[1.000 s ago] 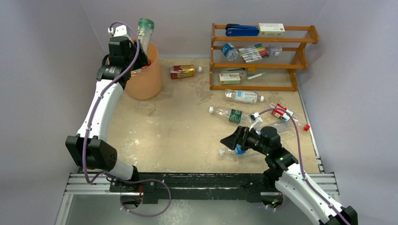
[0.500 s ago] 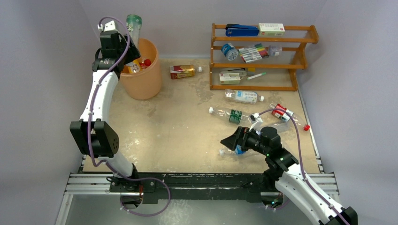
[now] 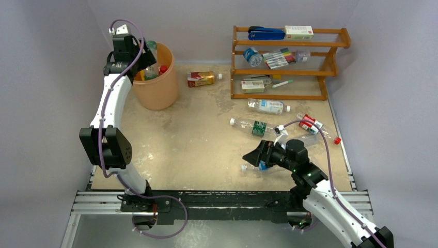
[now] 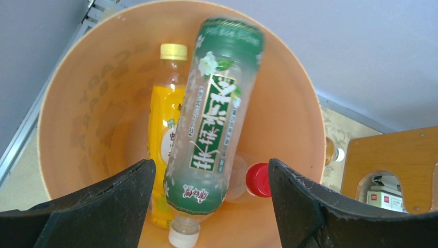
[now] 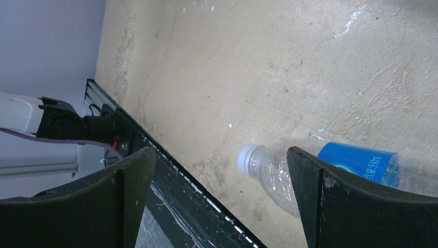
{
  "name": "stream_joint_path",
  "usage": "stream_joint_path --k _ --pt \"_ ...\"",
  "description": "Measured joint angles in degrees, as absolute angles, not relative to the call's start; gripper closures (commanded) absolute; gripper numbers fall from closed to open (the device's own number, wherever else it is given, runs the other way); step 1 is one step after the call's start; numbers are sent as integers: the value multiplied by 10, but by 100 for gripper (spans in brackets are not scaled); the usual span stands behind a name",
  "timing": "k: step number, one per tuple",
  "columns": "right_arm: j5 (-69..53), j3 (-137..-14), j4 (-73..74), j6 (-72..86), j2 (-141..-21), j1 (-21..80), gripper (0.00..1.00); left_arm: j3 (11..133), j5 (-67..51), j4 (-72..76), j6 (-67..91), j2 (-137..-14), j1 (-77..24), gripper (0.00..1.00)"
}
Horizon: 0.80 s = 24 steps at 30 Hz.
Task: Put the plastic bottles in the bin
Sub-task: Place the plastic bottle in the trash bin.
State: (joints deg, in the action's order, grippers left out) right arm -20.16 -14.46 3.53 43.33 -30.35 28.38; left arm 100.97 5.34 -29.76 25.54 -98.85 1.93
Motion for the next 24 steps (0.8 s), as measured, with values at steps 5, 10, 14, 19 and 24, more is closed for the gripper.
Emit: stream_joint_path --k 5,10,14,19,24 --pt "-203 -145 32 433 -319 284 0 1018 55 -302 260 -978 20 19" --pt "-196 -147 25 433 -343 284 0 1007 39 -309 274 -935 20 18" --pt "-170 -165 40 436 -368 284 0 974 13 -309 290 -874 19 17" --pt "-118 -187 81 452 -374 284 0 921 -7 -301 305 -811 4 17" --pt "-80 -204 113 475 -322 284 0 852 0 -290 312 -780 -79 16"
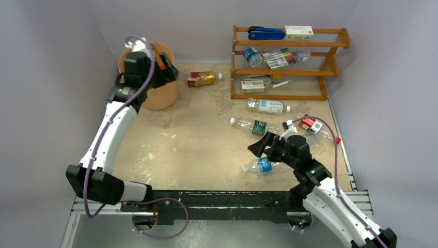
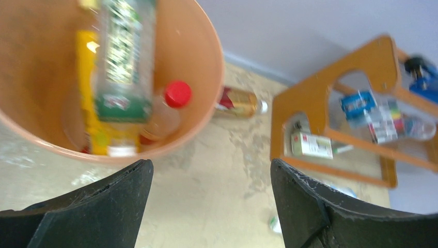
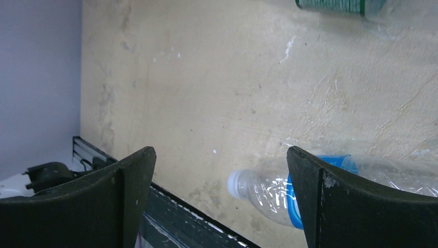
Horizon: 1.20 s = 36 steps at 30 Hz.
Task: Put the plastic bottles in the bin
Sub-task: Place the plastic bottle in the trash bin, then pick up the plastic bottle at the center of the board.
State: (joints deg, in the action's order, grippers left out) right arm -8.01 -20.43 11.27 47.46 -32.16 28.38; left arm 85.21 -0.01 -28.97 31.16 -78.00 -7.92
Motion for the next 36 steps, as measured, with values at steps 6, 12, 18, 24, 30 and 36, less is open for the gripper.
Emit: stream_joint_path --k 6,12,18,24,30,36 --pt "-29 -274 191 509 -295 284 0 749 4 -274 321 -762 -180 16" --pt "13 -316 290 577 -305 284 0 666 8 -263 327 -728 -209 16" --pt "62 -351 406 669 -373 284 0 621 7 -239 336 -699 -228 16" --pt "96 -383 479 758 -485 284 0 597 6 -223 339 -690 -231 16" --pt "113 -384 505 823 -521 284 0 582 4 -215 339 -679 -235 16" --pt "126 -384 507 861 -581 284 0 567 3 -204 339 -672 -241 16"
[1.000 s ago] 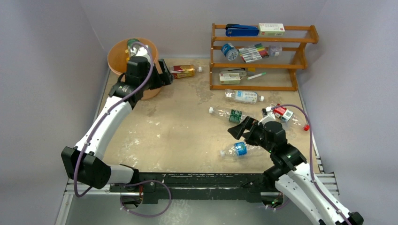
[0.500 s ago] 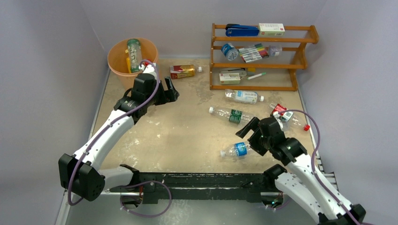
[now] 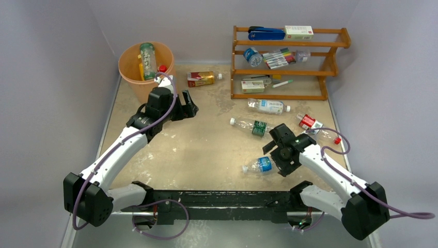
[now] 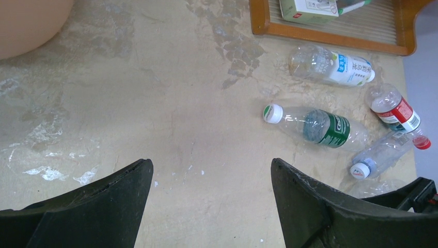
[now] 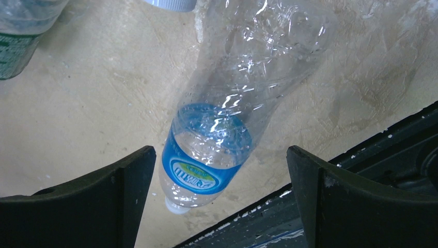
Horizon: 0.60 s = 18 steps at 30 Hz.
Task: Put the plastic bottles in the bin
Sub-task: Pick up the plastic bottle at the center of the board.
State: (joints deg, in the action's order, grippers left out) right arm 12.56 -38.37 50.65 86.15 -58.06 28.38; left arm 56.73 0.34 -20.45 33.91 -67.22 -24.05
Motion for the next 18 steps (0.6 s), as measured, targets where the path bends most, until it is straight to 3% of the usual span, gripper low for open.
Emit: stream_joint_path --k 5,18 --pt "125 -384 488 876 -617 284 0 562 2 -206 339 -672 -245 16" --pt "123 -351 404 864 -657 284 11 556 5 -208 340 -670 -264 16"
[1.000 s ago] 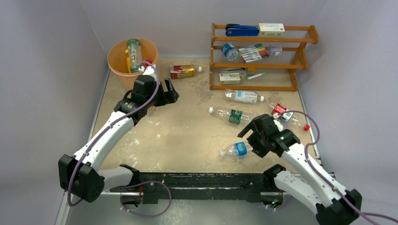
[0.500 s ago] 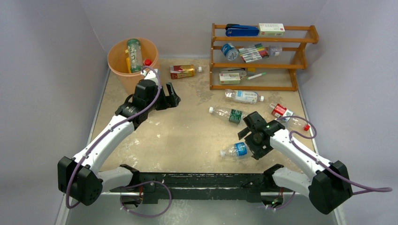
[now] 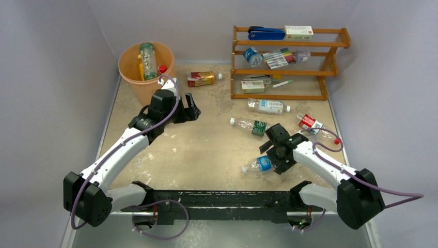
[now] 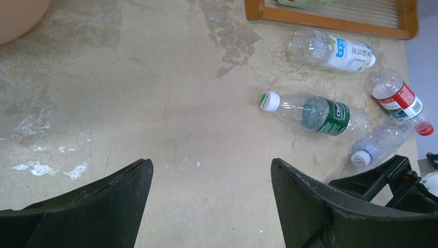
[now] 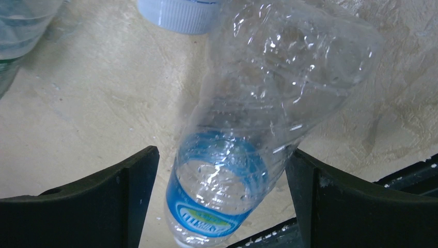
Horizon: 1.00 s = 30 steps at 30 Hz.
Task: Put the plastic bottles in the bin
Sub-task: Pick up the plastic bottle at the center of the board.
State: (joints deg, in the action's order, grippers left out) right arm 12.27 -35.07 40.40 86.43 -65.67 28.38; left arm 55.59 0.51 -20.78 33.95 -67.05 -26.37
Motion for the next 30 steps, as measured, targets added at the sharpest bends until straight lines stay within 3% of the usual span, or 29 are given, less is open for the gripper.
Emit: stream_joint_path --k 15,30 --pt "96 -309 351 825 -602 289 45 556 16 -224 340 -658 -297 16" --pt "77 -324 356 789 -545 294 51 536 -48 -211 341 -647 -343 15"
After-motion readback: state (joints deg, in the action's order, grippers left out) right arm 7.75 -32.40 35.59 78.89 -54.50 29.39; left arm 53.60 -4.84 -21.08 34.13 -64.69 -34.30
